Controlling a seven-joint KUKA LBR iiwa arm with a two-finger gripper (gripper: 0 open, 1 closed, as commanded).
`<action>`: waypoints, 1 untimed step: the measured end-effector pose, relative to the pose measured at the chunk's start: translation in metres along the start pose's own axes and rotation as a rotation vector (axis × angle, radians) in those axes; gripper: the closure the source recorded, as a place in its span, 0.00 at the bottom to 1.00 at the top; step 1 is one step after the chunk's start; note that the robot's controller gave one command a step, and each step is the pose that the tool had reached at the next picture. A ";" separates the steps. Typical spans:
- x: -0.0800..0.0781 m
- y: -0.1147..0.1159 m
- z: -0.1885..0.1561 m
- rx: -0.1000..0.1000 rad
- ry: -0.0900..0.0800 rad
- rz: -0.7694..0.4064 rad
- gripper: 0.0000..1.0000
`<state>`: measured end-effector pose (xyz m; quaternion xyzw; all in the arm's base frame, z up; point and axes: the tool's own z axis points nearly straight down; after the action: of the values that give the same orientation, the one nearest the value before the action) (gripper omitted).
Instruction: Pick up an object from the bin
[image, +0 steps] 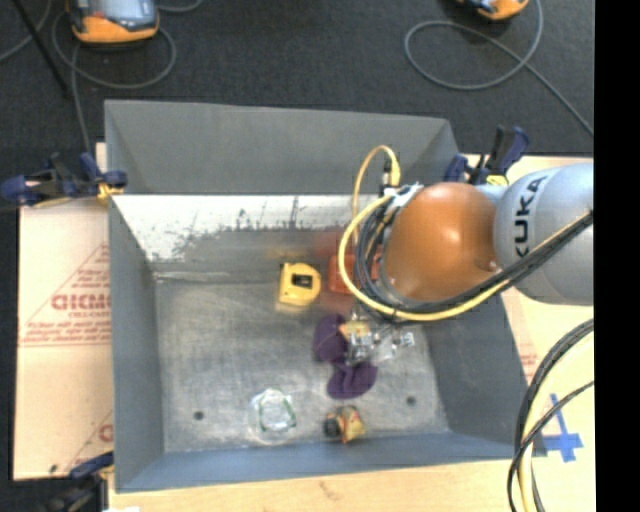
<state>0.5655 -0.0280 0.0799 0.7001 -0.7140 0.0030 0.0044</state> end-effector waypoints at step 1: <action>0.000 0.000 0.000 0.000 0.000 0.001 1.00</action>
Offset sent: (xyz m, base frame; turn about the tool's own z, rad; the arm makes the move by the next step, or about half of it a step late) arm 0.0593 -0.0815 -0.0076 -0.2251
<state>0.5657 -0.0280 0.0800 0.6996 -0.7145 0.0029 0.0041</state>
